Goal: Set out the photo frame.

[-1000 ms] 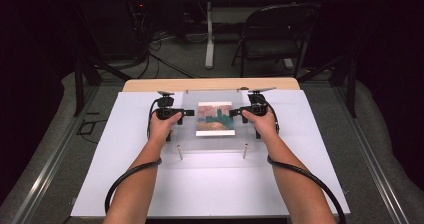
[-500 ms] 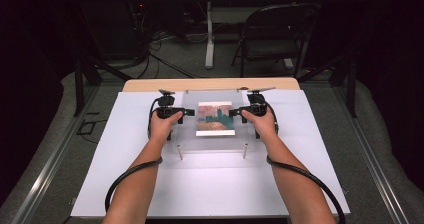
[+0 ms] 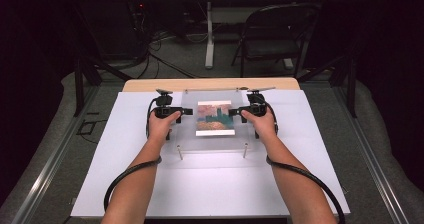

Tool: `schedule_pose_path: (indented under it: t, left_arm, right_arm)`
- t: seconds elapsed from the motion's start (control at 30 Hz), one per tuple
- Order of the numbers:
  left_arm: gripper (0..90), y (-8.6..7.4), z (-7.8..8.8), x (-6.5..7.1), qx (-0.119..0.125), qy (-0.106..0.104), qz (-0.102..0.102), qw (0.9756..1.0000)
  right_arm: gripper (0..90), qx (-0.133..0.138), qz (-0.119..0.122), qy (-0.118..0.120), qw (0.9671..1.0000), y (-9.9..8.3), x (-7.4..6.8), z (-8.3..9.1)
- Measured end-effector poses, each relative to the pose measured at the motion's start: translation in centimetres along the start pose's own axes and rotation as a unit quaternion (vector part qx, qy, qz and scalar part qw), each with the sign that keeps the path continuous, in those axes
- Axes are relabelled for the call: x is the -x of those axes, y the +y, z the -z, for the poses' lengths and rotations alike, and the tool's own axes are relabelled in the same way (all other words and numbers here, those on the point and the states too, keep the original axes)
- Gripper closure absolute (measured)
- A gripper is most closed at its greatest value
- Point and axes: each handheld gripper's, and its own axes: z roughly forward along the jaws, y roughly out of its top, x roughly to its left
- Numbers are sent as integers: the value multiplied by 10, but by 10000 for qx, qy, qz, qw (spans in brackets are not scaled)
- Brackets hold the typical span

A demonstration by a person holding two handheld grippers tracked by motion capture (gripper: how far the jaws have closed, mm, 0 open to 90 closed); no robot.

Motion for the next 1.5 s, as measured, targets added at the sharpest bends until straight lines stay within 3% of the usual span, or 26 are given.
schedule_pose_path:
  t: [0.63,0.83,1.03,1.5]
  left_arm:
    - [370,1,13,13,218,178,-76,9996]
    - [406,2,25,25,365,318,-82,9988]
    - [410,0,38,37,511,468,-217,9974]
    - [486,-8,67,54,835,453,-388,9947]
  right_arm:
    - [234,119,152,-193,9996,3,-13,10]
    - [234,169,202,-431,9987,7,-27,20]
    - [234,378,269,-619,9970,7,-41,28]
    - [241,655,554,-886,9924,2,-66,54]
